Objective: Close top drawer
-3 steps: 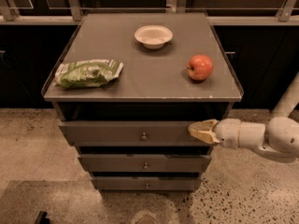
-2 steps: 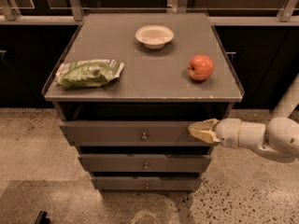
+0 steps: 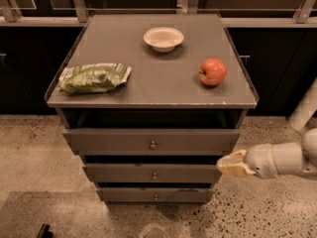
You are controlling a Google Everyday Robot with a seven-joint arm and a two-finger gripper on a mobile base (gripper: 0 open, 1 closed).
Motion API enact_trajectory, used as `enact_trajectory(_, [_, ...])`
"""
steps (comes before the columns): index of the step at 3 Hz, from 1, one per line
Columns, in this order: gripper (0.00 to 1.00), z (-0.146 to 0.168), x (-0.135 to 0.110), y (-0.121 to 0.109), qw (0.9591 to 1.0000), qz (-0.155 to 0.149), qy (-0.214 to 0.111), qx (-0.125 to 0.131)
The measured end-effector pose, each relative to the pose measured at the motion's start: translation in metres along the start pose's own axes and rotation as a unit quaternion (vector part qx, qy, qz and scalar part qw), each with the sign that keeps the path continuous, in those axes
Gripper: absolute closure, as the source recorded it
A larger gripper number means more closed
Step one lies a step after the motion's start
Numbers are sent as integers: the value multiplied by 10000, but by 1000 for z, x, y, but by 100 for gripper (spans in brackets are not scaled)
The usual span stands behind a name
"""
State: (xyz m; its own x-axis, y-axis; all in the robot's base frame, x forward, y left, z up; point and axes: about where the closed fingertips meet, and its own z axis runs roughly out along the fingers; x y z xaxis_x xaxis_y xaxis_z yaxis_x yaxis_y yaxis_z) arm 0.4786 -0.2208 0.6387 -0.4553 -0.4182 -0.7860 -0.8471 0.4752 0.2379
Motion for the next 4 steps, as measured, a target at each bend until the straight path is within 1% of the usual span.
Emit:
enact_trajectory(1, [81,-9,-7,10,9999,-67,100,-35])
enact_trajectory(4, [11,-8,-7,10,9999,-61,98,-37])
